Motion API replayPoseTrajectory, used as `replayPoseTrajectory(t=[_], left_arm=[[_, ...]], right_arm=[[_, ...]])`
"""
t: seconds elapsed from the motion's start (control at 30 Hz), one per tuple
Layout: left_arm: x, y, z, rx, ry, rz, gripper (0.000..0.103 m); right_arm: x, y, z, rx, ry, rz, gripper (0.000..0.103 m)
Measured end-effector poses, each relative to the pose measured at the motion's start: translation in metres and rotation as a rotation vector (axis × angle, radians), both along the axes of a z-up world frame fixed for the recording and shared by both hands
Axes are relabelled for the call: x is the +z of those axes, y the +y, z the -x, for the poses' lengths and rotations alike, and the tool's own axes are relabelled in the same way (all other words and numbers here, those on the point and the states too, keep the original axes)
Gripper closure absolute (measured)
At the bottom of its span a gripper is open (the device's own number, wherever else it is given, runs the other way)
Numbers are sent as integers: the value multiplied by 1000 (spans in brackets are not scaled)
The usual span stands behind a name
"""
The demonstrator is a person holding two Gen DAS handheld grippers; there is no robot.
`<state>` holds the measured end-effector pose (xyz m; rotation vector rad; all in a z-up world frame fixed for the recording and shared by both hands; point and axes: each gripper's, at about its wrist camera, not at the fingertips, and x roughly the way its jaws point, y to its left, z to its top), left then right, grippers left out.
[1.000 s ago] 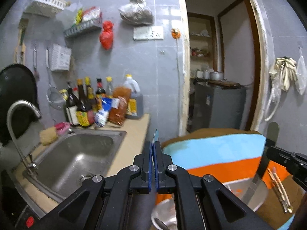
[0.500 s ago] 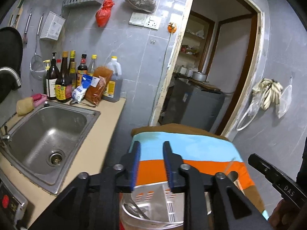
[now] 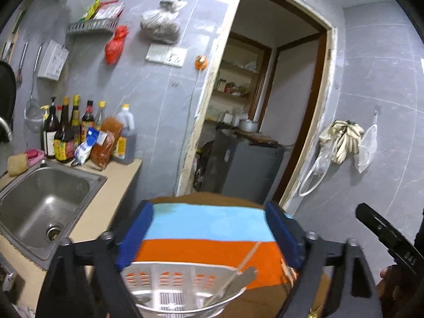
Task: Organize utensils
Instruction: 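Open both tools to drop the spoon and knife into the basket, then move both tools back toward the forks and chopsticks on the cloth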
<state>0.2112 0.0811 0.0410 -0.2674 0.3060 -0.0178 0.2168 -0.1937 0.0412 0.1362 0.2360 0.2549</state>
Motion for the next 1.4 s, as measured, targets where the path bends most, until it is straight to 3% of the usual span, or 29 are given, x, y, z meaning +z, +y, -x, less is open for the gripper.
replayPoseTrajectory(t=[0.1,0.2,0.6,0.83,1.03,1.33,1.4], left_arm=[[3,-22,0,-15,-33,-12,2],[2,-45,-5,-55,-36,-26,2],[-25,-137,-29,-210,10,-85,2],[-64,-169,-47,-285,125,-66,2],[-111,-185,-69,-322,301,-51,2],[-155,-206,-90,-379,464,-46,2],[-162,-210,-95,-396,495,-48,14]], right_arm=[[5,-23,10,-71,-17,25,10],[7,-43,16,-127,-13,53,4],[-26,-123,23,-280,116,74,3],[-79,-164,12,-306,302,0,3],[-140,-192,-7,-296,510,-95,4],[-210,-192,-33,-184,701,-161,49],[-224,-190,-39,-153,741,-182,57]])
